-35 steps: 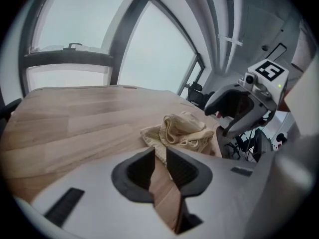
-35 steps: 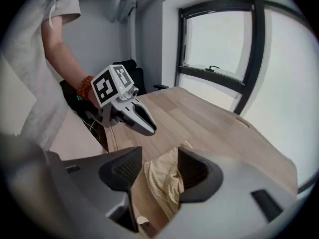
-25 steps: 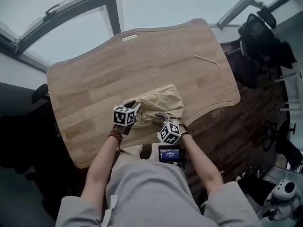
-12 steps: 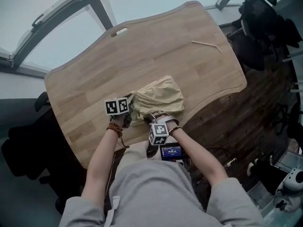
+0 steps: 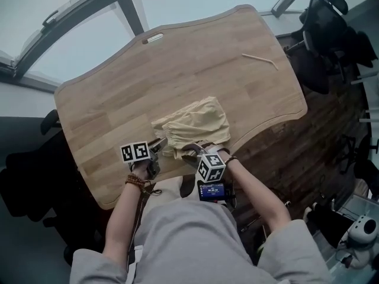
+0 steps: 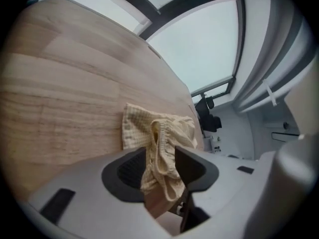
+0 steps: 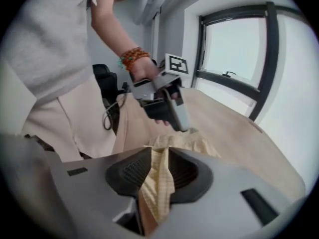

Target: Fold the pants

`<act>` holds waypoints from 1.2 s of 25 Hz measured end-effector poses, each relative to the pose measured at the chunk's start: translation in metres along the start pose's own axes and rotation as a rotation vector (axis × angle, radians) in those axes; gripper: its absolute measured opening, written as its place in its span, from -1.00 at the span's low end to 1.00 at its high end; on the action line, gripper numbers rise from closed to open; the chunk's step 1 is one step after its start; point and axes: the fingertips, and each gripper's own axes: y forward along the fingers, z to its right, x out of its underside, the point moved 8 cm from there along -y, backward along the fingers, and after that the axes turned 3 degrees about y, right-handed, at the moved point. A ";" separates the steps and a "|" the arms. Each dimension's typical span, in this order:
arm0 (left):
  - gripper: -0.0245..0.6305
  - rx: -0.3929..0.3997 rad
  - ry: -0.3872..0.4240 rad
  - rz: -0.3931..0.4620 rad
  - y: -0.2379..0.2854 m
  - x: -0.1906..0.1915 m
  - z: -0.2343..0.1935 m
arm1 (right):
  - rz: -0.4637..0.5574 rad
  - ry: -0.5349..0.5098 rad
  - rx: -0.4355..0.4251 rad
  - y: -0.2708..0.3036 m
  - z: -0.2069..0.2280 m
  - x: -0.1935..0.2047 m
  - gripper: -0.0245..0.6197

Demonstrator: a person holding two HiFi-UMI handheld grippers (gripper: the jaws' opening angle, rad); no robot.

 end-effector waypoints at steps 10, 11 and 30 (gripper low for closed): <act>-0.52 -0.040 0.001 0.086 0.005 0.019 -0.012 | -0.119 0.112 0.164 0.038 0.019 -0.007 -0.88; -0.54 -0.037 -0.032 0.113 0.003 0.015 -0.019 | -0.081 0.102 0.144 0.029 0.014 -0.014 -0.89; -0.19 0.154 -0.345 0.077 0.035 -0.018 -0.026 | 0.001 -0.091 0.051 -0.001 -0.020 -0.010 -0.88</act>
